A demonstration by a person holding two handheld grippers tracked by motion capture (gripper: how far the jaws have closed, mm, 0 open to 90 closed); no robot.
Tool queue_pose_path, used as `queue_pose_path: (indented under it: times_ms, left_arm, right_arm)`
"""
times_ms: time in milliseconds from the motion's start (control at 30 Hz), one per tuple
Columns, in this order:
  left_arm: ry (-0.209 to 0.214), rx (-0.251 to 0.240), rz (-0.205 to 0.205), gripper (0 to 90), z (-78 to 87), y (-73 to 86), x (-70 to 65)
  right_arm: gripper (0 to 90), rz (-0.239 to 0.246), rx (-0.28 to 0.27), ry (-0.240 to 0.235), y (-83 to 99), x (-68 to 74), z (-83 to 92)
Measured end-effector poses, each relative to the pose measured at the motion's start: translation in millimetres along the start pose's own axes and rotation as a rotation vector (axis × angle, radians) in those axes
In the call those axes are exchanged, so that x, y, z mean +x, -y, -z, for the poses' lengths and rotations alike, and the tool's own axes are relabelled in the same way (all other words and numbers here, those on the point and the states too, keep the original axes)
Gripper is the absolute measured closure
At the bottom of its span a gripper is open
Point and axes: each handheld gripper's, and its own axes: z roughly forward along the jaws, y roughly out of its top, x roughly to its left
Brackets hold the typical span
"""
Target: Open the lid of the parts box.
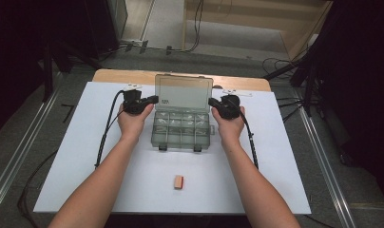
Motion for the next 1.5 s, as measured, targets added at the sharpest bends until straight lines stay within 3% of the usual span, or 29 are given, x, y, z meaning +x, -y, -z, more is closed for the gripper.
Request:
queue_pose_path:
  times_ms: [433,800,1300,1500]
  left_arm:
    - [-0.017,0.011,0.020,83.8,-4.5,2.2,1.4]
    - [-0.003,0.012,0.060,84.1,-7.1,2.9,4.7]
    - [0.049,0.024,0.164,82.2,-14.8,6.7,16.9]
    - [0.070,0.036,0.187,81.1,-17.4,9.6,21.7]
  right_arm:
    - [83.3,-0.040,0.016,-0.019,-2.0,-5.3,-6.1]
    - [80.6,-0.064,0.056,-0.033,2.1,-9.0,-13.9]
    - [80.6,-0.128,0.066,-0.070,6.6,-17.7,-21.3]
    - [80.2,-0.140,0.071,-0.094,8.7,-22.9,-24.7]
